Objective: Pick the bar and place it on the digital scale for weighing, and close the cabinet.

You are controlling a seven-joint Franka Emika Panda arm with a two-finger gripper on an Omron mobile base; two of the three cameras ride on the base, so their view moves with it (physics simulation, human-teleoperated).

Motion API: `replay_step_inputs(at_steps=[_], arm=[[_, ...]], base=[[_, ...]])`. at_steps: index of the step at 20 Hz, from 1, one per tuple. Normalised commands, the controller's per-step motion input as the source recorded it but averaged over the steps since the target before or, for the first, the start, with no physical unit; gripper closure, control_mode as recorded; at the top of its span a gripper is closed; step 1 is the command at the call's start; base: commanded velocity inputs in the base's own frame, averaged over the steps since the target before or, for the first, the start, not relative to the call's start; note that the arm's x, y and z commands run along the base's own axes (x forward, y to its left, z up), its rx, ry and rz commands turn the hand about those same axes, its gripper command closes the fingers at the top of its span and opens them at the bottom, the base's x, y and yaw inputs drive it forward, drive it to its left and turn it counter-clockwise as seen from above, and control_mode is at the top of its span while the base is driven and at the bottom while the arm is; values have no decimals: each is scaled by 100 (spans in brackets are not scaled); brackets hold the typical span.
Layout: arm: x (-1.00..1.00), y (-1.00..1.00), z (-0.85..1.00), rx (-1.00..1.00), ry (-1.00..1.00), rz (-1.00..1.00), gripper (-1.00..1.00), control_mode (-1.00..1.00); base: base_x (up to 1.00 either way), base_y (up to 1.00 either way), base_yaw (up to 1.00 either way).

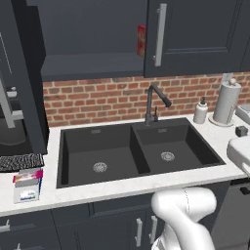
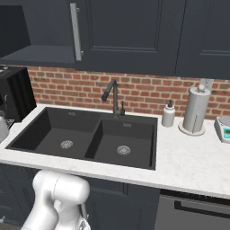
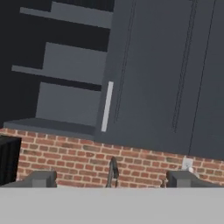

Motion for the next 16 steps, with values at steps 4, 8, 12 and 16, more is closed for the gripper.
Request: replay_step_inputs(at_steps=[4,8,12,16], arm=[[-84,100,-22,1,-4,1,-100,-100],[-45,100,-53,0,-15,-2,-100,-100],[-21,100,-21,6,-33,-10,-100,-100],[-25,100,6,7,-38,-13,-100,-100]], base=[[0,0,0],[0,0,0],[0,0,0],[0,0,0]])
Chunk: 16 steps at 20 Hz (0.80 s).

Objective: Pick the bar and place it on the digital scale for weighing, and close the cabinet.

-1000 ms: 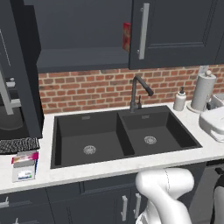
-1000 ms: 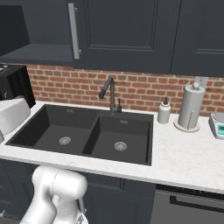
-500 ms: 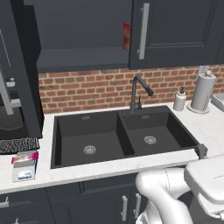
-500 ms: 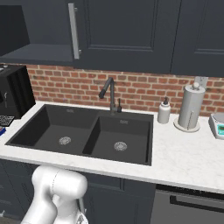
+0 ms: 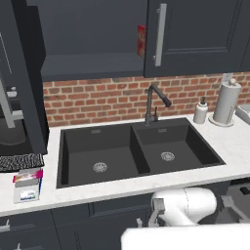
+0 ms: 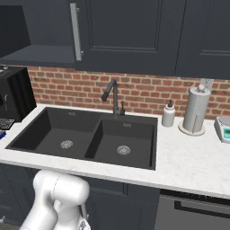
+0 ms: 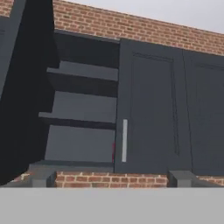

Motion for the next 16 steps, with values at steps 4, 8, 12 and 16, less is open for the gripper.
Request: replay_step_inputs(at_steps=[4,8,12,16], arm=[[-5,100,7,4,-34,-13,-100,-100],[0,100,12,1,-34,-14,-100,-100],[3,100,37,-6,-29,-12,-100,-100],[27,98,39,-9,-15,-11,-100,-100]], base=[[0,0,0],[0,0,0],[0,0,0],[0,0,0]])
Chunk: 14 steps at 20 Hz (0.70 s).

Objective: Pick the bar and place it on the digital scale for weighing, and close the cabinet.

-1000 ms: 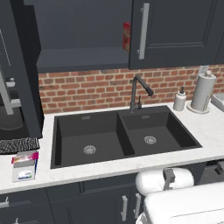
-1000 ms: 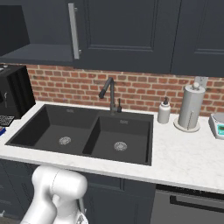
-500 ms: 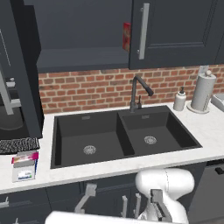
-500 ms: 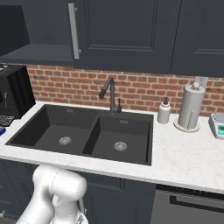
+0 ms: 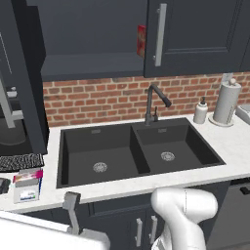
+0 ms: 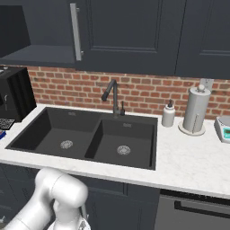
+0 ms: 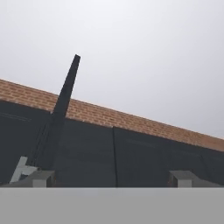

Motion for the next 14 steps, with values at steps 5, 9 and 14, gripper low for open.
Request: replay_step_inputs(at_steps=[5,9,14], arm=[[63,70,11,-2,-5,-5,-100,-100],[77,31,-19,1,-1,0,-100,-100],[95,22,-92,14,-7,0,-100,-100]], base=[[0,0,0],[0,0,0],[0,0,0]])
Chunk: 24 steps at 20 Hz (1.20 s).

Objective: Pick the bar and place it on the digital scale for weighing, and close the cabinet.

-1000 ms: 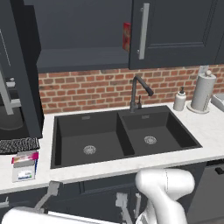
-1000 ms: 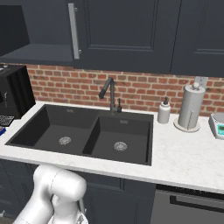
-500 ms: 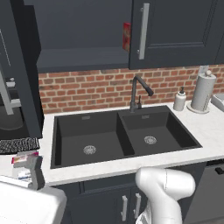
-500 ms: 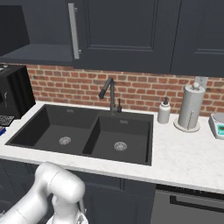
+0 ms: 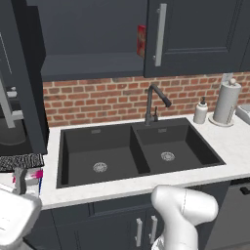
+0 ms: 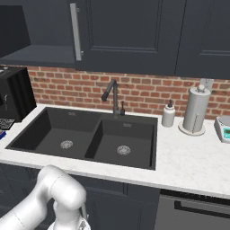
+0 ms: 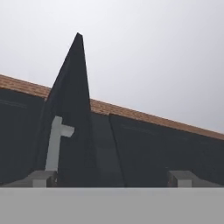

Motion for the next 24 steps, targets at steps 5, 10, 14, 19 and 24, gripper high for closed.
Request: replay_step_inputs(at_steps=[5,10,14,19,24], arm=[[97,24,-82,13,-1,0,-100,-100],[46,41,0,1,5,0,-100,-100],[23,11,30,-2,23,2,-100,-100],[23,0,53,-3,31,2,-100,-100],[24,-10,77,-3,36,3,-100,-100]], base=[[0,0,0],[0,0,0],[0,0,0],[0,0,0],[0,0,0]])
